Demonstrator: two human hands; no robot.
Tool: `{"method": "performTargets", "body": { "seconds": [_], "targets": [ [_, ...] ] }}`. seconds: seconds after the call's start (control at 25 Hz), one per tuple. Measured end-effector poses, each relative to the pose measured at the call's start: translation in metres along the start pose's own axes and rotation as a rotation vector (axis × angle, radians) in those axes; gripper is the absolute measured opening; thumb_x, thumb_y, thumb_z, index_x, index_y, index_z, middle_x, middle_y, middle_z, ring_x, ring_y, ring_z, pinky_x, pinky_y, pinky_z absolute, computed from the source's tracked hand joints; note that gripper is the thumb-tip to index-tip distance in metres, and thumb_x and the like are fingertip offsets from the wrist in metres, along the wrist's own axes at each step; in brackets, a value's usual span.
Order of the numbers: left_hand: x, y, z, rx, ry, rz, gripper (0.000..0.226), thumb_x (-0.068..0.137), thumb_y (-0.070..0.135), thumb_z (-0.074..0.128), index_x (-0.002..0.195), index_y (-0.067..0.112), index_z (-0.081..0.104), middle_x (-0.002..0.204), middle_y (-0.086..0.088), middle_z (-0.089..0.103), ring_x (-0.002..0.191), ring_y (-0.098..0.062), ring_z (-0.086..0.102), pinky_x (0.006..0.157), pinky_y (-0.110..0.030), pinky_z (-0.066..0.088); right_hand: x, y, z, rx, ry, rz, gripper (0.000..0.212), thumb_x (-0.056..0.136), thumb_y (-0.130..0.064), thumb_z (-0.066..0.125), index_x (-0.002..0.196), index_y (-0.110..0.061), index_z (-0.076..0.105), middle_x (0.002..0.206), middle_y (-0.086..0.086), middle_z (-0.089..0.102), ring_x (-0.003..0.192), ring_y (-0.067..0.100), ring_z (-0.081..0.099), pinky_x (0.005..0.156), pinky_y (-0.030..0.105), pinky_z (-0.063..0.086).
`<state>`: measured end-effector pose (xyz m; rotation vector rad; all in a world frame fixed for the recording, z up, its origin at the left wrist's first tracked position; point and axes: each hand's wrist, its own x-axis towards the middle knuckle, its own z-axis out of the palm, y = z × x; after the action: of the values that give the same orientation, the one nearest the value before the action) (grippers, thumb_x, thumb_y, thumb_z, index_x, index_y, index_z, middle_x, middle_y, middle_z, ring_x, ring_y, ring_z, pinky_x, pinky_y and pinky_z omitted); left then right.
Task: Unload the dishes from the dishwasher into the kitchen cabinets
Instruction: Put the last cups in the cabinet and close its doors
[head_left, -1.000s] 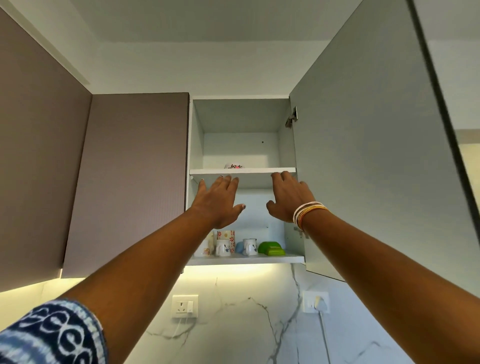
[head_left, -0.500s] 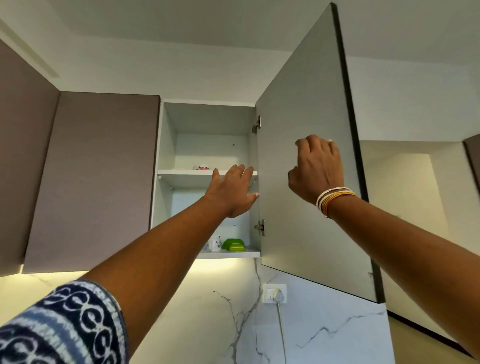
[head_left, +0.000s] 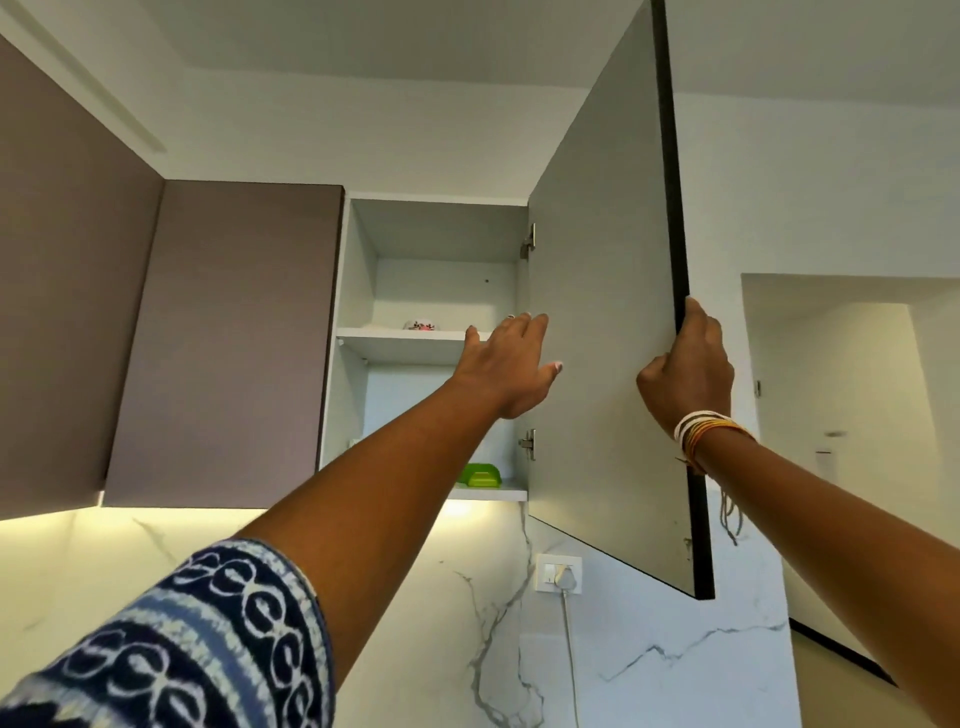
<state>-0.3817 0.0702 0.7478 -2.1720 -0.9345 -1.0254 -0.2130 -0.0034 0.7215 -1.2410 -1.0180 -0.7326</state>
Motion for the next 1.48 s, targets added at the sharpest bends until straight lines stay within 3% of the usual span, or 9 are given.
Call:
{"method": "performTargets", "body": {
  "seconds": [0.16, 0.36, 0.56, 0.72, 0.84, 0.92, 1.0, 1.12, 1.48],
  "targets": [
    [-0.007, -0.029, -0.019, -0.327, 0.023, -0.150, 0.055, 0.102, 0.041, 0.030, 0.151, 0.019, 0.021, 0.156, -0.009, 0.028, 0.142, -0.029, 0.030, 0.113, -0.047, 0.026, -0.034, -0.044, 0.037, 0.250, -0.018, -0.096, 0.065, 0.089, 0.000, 0.053, 0.148, -0.010, 0.029, 0.147, 0.010, 0.040, 0.130, 0.026, 0.046, 0.101, 0.021, 0.034],
    [-0.020, -0.068, -0.039, -0.681, 0.181, -0.264, 0.053, 0.100, 0.039, 0.039, 0.149, 0.021, 0.028, 0.147, -0.009, 0.043, 0.134, -0.025, 0.043, 0.107, -0.037, 0.035, -0.073, -0.111, 0.105, 0.504, -0.202, -0.170, 0.071, 0.085, -0.009, 0.066, 0.146, -0.016, 0.031, 0.140, 0.006, 0.048, 0.125, 0.023, 0.051, 0.100, 0.026, 0.043],
    [-0.035, -0.147, -0.039, -0.704, 0.245, -0.310, 0.067, 0.091, 0.010, 0.061, 0.148, 0.020, 0.028, 0.143, -0.012, 0.046, 0.133, -0.022, 0.044, 0.100, -0.029, 0.041, -0.099, -0.151, 0.192, 0.415, -0.279, -0.280, 0.078, 0.089, -0.029, 0.064, 0.152, -0.017, 0.020, 0.158, 0.002, 0.024, 0.144, 0.021, 0.028, 0.112, 0.029, 0.029],
    [-0.038, -0.219, -0.016, -0.600, 0.199, -0.326, 0.077, 0.086, -0.002, 0.062, 0.149, 0.026, 0.028, 0.145, -0.010, 0.044, 0.122, -0.024, 0.054, 0.095, -0.029, 0.049, -0.119, -0.146, 0.265, 0.307, -0.322, -0.415, 0.075, 0.093, -0.053, 0.041, 0.153, -0.018, 0.013, 0.161, -0.001, 0.013, 0.148, 0.018, 0.015, 0.117, 0.031, 0.020],
    [-0.037, -0.276, 0.019, -0.463, 0.163, -0.302, 0.069, 0.092, 0.003, 0.056, 0.150, 0.026, 0.027, 0.150, -0.007, 0.038, 0.125, -0.022, 0.050, 0.100, -0.029, 0.044, -0.126, -0.137, 0.322, 0.194, -0.295, -0.487, 0.074, 0.092, -0.055, 0.038, 0.153, -0.017, 0.018, 0.160, 0.000, 0.017, 0.147, 0.019, 0.018, 0.115, 0.028, 0.018],
    [-0.034, -0.306, 0.049, -0.220, 0.135, -0.260, 0.060, 0.099, 0.019, 0.045, 0.152, 0.026, 0.019, 0.159, -0.006, 0.019, 0.141, -0.026, 0.031, 0.109, -0.036, 0.034, -0.129, -0.130, 0.356, 0.109, -0.264, -0.509, 0.071, 0.094, -0.051, 0.040, 0.152, -0.014, 0.022, 0.159, 0.003, 0.020, 0.147, 0.021, 0.021, 0.113, 0.027, 0.017],
    [-0.033, -0.327, 0.080, 0.166, 0.112, -0.172, 0.060, 0.102, 0.032, 0.033, 0.154, 0.020, 0.005, 0.162, -0.006, -0.003, 0.148, -0.027, 0.009, 0.116, -0.040, 0.020, -0.134, -0.123, 0.386, 0.042, -0.230, -0.529, 0.068, 0.095, -0.047, 0.038, 0.151, -0.012, 0.023, 0.159, 0.006, 0.022, 0.146, 0.023, 0.022, 0.115, 0.032, 0.021],
    [-0.031, -0.351, 0.119, 0.476, 0.074, -0.101, 0.065, 0.103, 0.039, 0.022, 0.152, 0.010, -0.009, 0.160, -0.008, -0.015, 0.148, -0.026, -0.009, 0.119, -0.039, 0.002, -0.140, -0.114, 0.427, -0.037, -0.225, -0.562, 0.066, 0.096, -0.046, 0.034, 0.151, -0.009, 0.025, 0.157, 0.010, 0.025, 0.145, 0.027, 0.024, 0.115, 0.037, 0.024],
    [-0.007, -0.429, 0.208, 0.572, -0.064, -0.110, 0.079, 0.098, 0.055, 0.023, 0.150, 0.009, -0.015, 0.159, -0.010, -0.018, 0.148, -0.022, -0.011, 0.122, -0.037, 0.003, -0.135, -0.080, 0.534, -0.167, -0.235, -0.660, 0.068, 0.095, -0.047, 0.027, 0.146, -0.004, 0.034, 0.154, 0.014, 0.032, 0.143, 0.031, 0.030, 0.114, 0.041, 0.026]
  ]
}}
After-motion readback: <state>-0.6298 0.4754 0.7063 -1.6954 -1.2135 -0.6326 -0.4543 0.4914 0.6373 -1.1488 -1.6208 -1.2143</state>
